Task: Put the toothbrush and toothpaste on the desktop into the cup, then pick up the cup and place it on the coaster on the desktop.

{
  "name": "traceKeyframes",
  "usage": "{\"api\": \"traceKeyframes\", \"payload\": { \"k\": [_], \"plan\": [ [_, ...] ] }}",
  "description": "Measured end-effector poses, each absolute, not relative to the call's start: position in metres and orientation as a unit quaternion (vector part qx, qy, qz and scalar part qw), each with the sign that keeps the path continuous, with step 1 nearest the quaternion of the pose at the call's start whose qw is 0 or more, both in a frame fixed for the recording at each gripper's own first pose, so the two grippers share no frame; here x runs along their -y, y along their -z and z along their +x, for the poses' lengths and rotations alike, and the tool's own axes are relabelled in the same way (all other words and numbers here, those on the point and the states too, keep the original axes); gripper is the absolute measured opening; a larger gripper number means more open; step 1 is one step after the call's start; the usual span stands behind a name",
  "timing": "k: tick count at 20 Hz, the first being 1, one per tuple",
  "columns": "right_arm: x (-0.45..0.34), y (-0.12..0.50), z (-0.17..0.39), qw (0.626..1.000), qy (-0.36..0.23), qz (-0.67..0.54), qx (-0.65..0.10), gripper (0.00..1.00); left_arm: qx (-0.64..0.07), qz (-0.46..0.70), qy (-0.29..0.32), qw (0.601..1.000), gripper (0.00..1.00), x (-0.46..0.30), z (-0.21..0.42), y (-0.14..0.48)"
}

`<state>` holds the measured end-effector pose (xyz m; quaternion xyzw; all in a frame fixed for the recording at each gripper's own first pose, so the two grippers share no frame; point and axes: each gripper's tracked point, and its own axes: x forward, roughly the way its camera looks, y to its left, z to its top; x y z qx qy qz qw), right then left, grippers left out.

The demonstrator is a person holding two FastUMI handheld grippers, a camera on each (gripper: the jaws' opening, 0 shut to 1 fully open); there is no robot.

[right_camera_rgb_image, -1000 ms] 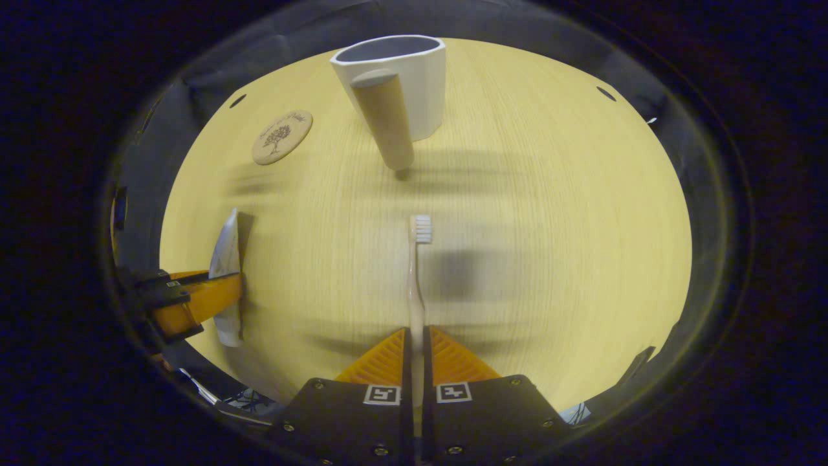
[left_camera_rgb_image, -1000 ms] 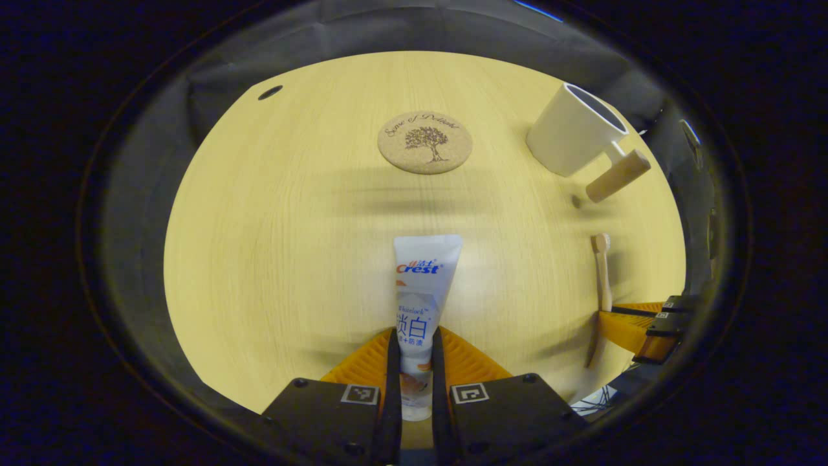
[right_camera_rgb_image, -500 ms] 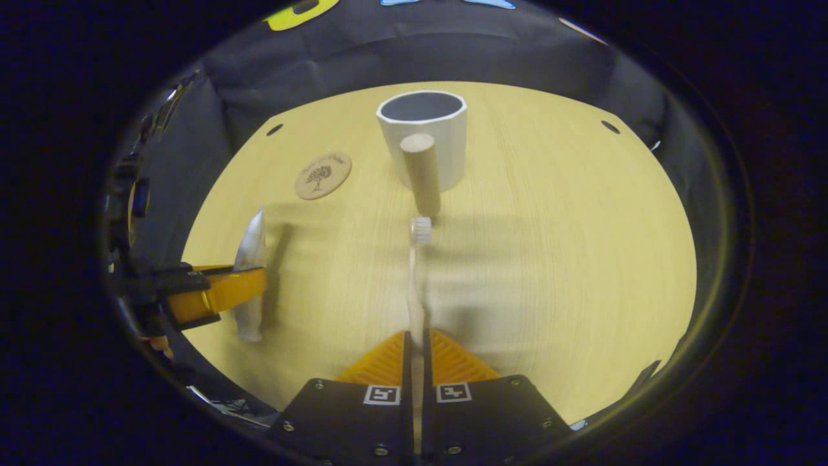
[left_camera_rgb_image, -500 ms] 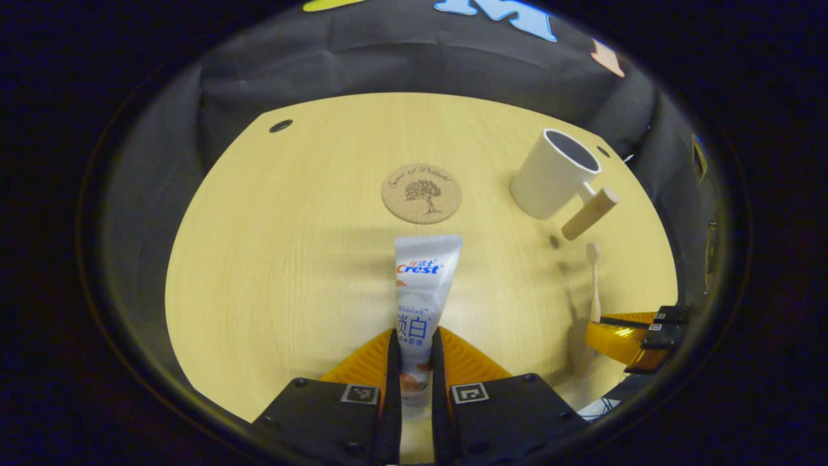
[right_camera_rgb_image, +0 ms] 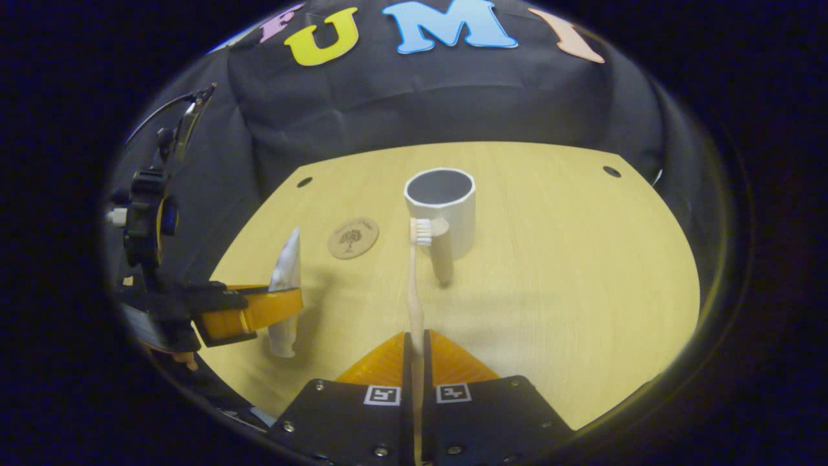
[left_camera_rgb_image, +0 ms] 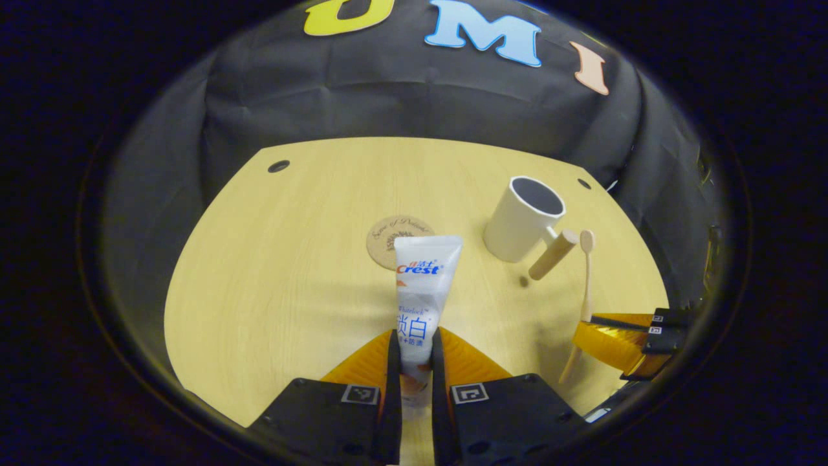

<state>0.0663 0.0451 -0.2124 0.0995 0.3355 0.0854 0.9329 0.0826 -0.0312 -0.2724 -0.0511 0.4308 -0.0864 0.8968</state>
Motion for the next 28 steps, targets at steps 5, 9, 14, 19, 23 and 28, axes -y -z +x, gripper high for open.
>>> {"api": "traceKeyframes", "payload": {
  "k": [5, 9, 14, 19, 23, 28],
  "plan": [
    [-0.042, 0.165, 0.086, 0.957, -0.09, 0.104, -0.255, 0.05, -0.37, -0.07, 0.099, 0.921, 0.27, 0.044, 0.106, 0.234],
    [-0.033, 0.137, 0.106, 0.968, -0.083, 0.118, -0.206, 0.05, -0.326, -0.089, 0.102, 0.936, 0.27, 0.053, 0.128, 0.206],
    [-0.016, 0.101, 0.141, 0.979, -0.073, 0.116, -0.151, 0.05, -0.271, -0.104, 0.108, 0.951, 0.26, 0.066, 0.158, 0.17],
    [-0.006, 0.069, 0.184, 0.988, -0.066, 0.105, -0.097, 0.05, -0.231, -0.121, 0.111, 0.959, 0.26, 0.064, 0.182, 0.138],
    [-0.004, 0.063, 0.215, 0.991, -0.066, 0.096, -0.073, 0.05, -0.208, -0.135, 0.109, 0.963, 0.26, 0.059, 0.189, 0.121],
    [-0.005, 0.087, 0.239, 0.993, -0.056, 0.07, -0.081, 0.05, -0.201, -0.142, 0.108, 0.963, 0.24, 0.058, 0.196, 0.117]
  ]
}}
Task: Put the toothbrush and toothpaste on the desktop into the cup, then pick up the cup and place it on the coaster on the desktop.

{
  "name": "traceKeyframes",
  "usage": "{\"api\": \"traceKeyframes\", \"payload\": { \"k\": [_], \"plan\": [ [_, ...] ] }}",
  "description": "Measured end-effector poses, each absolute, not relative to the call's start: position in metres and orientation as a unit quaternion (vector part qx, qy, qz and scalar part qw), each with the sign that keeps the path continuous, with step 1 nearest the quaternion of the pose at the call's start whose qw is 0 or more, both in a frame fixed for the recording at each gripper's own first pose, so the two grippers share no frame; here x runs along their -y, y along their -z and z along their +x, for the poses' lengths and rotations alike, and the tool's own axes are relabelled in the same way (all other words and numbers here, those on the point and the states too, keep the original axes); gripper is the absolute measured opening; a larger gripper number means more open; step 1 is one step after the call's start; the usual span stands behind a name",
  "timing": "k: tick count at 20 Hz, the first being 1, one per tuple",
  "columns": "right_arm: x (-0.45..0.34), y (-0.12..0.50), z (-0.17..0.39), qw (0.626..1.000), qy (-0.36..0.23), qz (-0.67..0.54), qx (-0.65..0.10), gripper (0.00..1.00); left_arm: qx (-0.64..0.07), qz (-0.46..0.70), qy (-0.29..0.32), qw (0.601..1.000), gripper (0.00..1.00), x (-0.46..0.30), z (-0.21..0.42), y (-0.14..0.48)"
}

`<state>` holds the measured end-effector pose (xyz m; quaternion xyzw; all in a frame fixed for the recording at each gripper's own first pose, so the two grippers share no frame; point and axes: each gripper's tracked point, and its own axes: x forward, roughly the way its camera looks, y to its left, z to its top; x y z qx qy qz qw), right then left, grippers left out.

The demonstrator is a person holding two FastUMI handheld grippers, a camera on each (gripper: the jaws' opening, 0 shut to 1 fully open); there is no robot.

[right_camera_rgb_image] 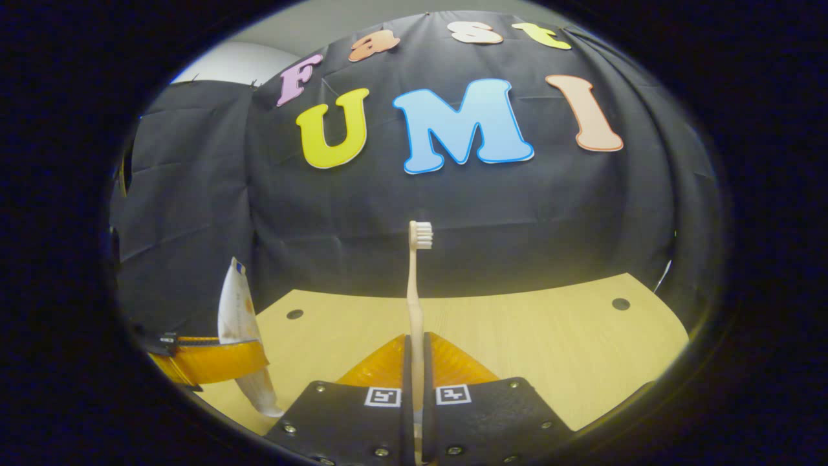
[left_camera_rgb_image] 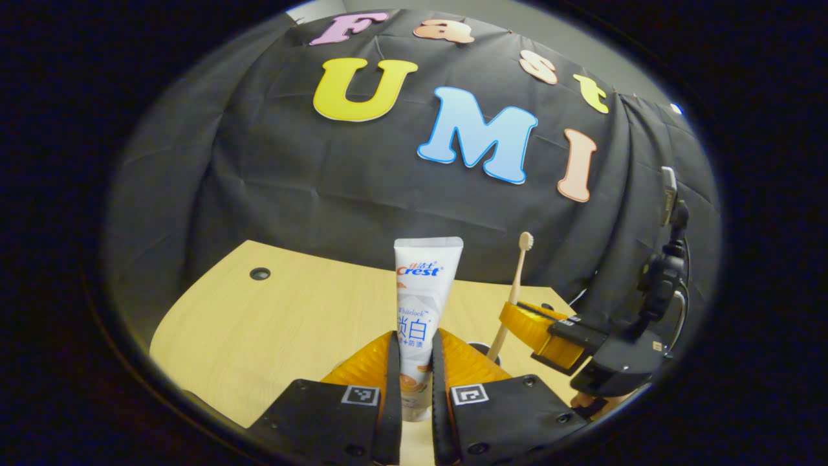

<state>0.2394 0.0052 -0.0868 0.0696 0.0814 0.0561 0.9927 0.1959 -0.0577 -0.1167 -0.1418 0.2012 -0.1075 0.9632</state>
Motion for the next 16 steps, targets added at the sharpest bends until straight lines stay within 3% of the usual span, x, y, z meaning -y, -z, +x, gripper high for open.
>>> {"api": "traceKeyframes", "payload": {
  "k": [12, 16],
  "plan": [
    [-0.006, 0.155, 0.247, 0.985, -0.052, 0.017, -0.162, 0.05, -0.226, -0.159, 0.103, 0.956, 0.26, 0.057, 0.2, 0.134],
    [-0.007, 0.158, 0.242, 0.983, -0.057, 0.021, -0.172, 0.14, -0.228, -0.161, 0.106, 0.954, 0.26, 0.061, 0.201, 0.135]
  ]
}}
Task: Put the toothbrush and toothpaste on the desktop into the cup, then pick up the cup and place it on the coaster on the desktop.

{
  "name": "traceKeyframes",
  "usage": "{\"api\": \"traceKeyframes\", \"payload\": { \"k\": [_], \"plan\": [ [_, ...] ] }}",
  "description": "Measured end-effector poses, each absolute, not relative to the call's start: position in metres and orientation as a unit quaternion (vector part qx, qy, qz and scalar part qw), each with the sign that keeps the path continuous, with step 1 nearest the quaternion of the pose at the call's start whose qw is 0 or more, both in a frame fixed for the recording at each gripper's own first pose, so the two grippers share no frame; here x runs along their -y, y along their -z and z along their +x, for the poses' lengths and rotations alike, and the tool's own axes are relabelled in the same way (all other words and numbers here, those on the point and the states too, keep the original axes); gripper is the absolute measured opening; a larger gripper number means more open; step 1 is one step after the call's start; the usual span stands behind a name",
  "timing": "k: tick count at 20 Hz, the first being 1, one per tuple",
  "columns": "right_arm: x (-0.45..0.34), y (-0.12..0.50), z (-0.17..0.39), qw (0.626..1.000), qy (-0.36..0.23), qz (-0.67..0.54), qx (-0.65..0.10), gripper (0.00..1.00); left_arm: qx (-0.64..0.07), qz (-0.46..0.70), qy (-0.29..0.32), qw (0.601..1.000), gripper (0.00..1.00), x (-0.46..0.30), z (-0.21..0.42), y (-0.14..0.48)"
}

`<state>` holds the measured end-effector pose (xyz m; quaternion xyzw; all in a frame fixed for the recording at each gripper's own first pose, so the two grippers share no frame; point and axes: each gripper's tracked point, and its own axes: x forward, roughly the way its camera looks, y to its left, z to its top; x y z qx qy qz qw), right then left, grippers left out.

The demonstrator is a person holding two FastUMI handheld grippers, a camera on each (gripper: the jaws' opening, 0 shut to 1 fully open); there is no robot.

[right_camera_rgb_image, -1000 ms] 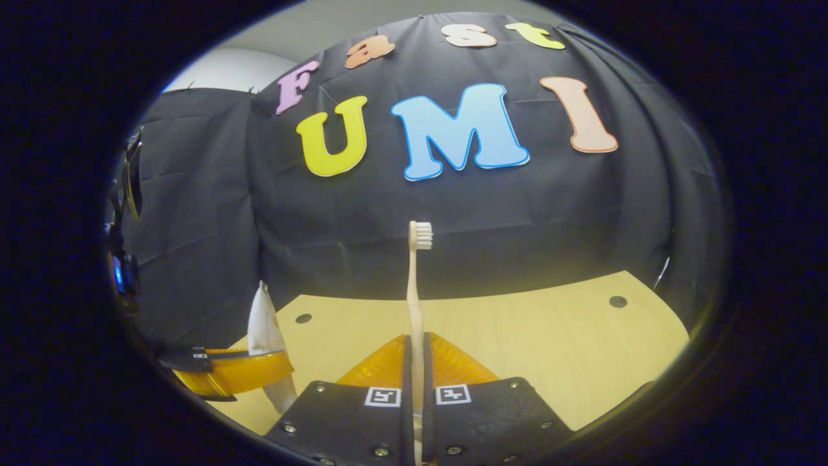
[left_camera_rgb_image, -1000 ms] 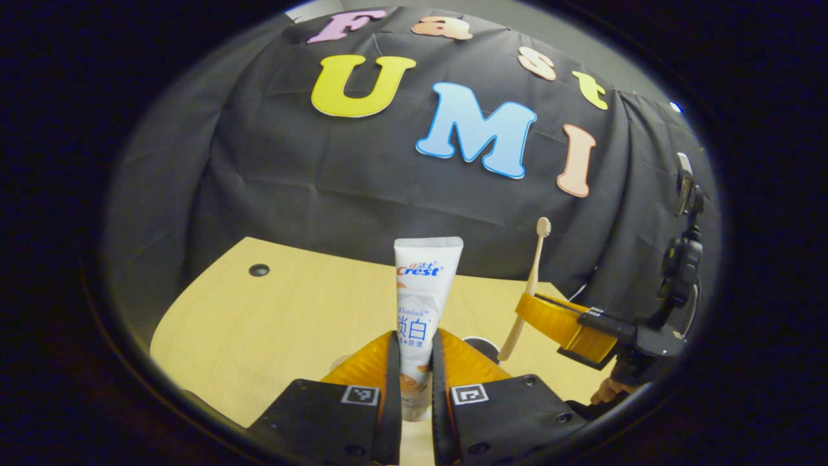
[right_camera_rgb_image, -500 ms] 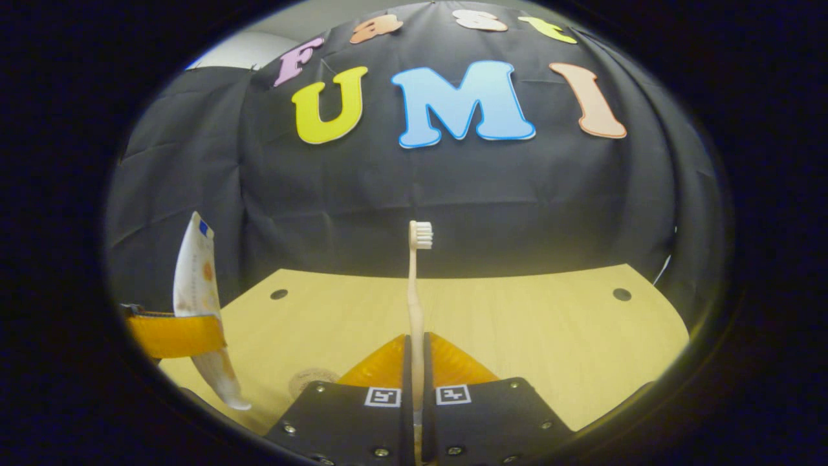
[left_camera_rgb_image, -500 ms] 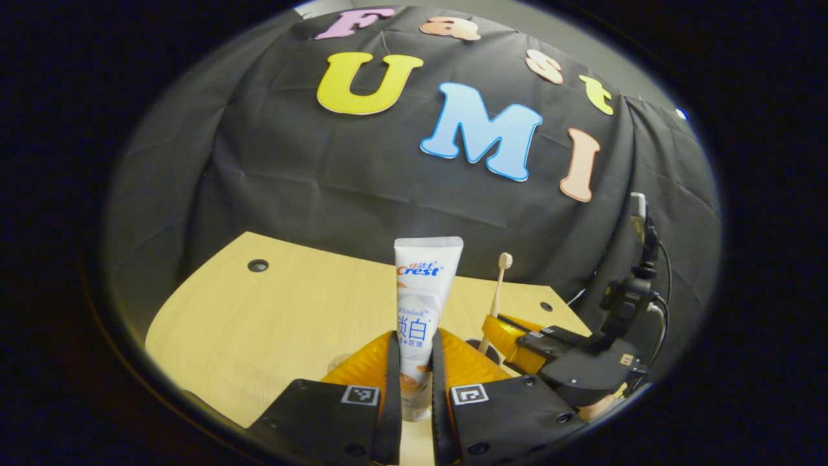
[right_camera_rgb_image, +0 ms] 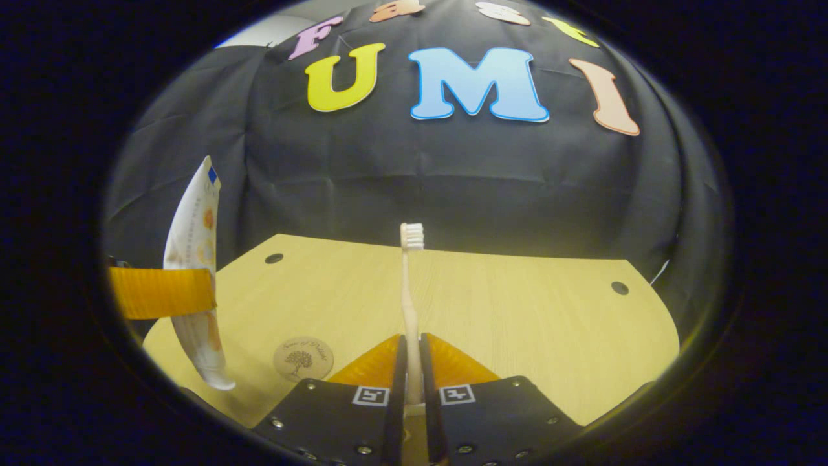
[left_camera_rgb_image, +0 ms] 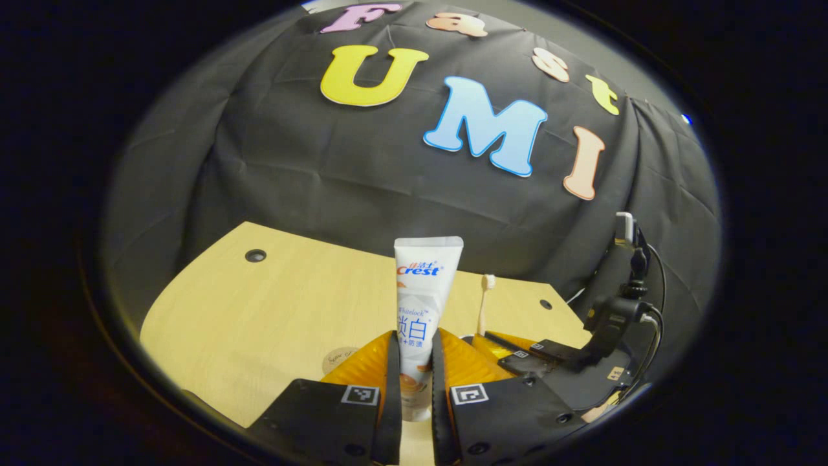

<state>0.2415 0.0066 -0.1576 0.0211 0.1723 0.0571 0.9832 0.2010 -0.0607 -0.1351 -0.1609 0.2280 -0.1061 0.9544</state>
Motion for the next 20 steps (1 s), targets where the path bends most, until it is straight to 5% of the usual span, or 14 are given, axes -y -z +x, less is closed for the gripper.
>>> {"api": "traceKeyframes", "payload": {
  "k": [4, 5, 7, 9, 14, 20],
  "plan": [
    [-0.003, 0.154, 0.235, 0.982, -0.058, 0.032, -0.175, 0.35, -0.229, -0.162, 0.108, 0.954, 0.26, 0.064, 0.202, 0.134],
    [0.001, 0.153, 0.233, 0.983, -0.054, 0.034, -0.175, 0.51, -0.229, -0.164, 0.109, 0.953, 0.26, 0.065, 0.203, 0.134],
    [0.007, 0.147, 0.228, 0.984, -0.048, 0.039, -0.168, 0.54, -0.228, -0.166, 0.111, 0.953, 0.26, 0.068, 0.205, 0.135],
    [0.018, 0.139, 0.221, 0.985, -0.038, 0.041, -0.161, 0.75, -0.225, -0.168, 0.113, 0.953, 0.26, 0.072, 0.21, 0.134],
    [0.059, 0.11, 0.203, 0.991, 0.006, 0.039, -0.129, 0.86, -0.209, -0.172, 0.136, 0.953, 0.26, 0.093, 0.228, 0.13],
    [0.098, 0.095, 0.175, 0.99, 0.044, 0.069, -0.115, 0.86, -0.175, -0.199, 0.179, 0.947, 0.26, 0.134, 0.251, 0.12]
  ]
}}
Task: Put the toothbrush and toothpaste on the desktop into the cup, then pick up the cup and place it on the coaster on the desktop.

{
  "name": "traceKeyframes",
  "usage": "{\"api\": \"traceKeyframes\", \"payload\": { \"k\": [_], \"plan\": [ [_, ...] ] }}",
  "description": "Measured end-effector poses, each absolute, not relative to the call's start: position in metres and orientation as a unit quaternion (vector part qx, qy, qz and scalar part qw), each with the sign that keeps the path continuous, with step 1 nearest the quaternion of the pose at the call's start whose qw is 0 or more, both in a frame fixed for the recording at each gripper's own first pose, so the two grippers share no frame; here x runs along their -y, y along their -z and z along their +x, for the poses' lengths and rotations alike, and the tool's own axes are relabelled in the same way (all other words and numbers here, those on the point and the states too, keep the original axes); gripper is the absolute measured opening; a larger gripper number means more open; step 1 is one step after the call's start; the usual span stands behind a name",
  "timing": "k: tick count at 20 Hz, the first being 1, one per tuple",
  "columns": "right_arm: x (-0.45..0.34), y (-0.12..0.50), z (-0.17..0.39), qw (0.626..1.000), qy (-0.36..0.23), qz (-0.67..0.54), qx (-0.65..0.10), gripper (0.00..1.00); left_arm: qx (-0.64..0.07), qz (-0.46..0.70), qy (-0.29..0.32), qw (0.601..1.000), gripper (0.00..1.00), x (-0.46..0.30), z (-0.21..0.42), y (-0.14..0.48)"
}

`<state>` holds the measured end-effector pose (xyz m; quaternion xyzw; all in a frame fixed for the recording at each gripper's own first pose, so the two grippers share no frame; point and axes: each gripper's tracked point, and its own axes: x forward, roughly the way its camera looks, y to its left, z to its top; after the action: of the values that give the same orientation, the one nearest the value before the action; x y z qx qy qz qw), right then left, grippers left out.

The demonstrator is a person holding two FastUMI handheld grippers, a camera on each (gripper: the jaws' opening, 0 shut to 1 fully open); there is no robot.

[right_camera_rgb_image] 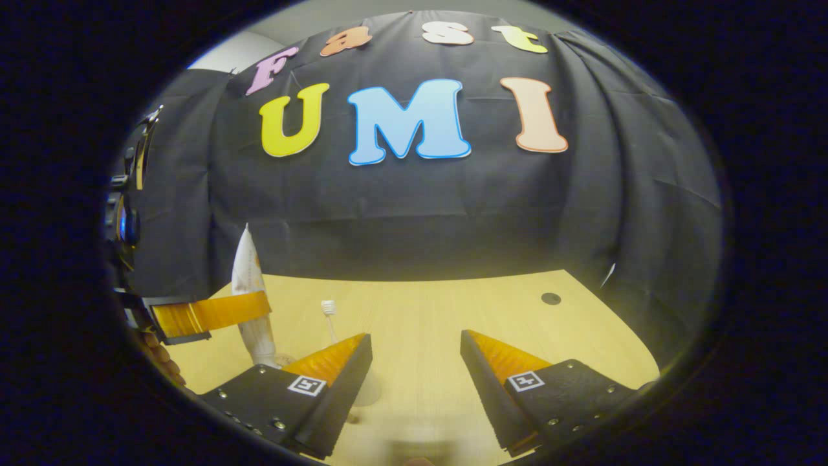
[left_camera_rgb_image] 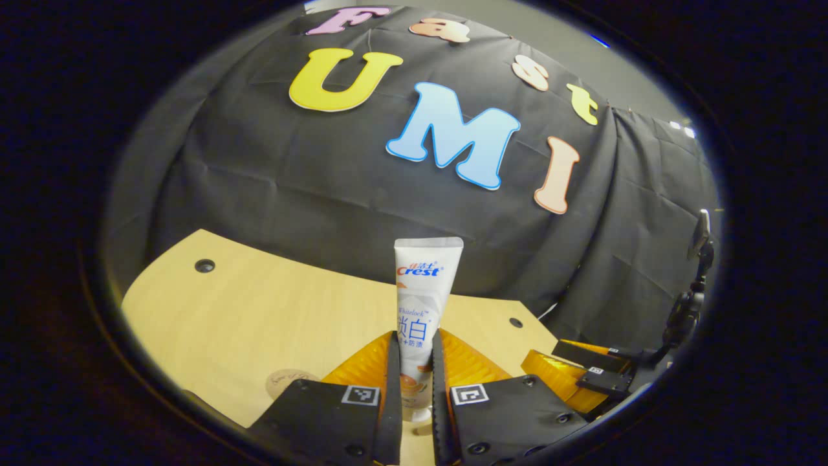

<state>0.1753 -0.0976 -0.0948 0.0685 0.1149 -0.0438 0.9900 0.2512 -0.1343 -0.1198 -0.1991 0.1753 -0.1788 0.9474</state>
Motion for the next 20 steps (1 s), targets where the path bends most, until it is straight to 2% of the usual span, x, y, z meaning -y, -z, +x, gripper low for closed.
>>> {"api": "traceKeyframes", "payload": {
  "k": [7, 16, 20],
  "plan": [
    [0.125, 0.114, 0.149, 0.983, 0.078, 0.09, -0.136, 0.86, -0.158, -0.221, 0.196, 0.942, 0.26, 0.166, 0.277, 0.132],
    [0.124, 0.127, 0.136, 0.978, 0.086, 0.099, -0.161, 0.86, -0.164, -0.191, 0.191, 0.949, 0.26, 0.169, 0.285, 0.171],
    [0.115, 0.131, 0.135, 0.977, 0.081, 0.101, -0.168, 0.86, -0.168, -0.166, 0.197, 0.951, 0.32, 0.173, 0.281, 0.178]
  ]
}}
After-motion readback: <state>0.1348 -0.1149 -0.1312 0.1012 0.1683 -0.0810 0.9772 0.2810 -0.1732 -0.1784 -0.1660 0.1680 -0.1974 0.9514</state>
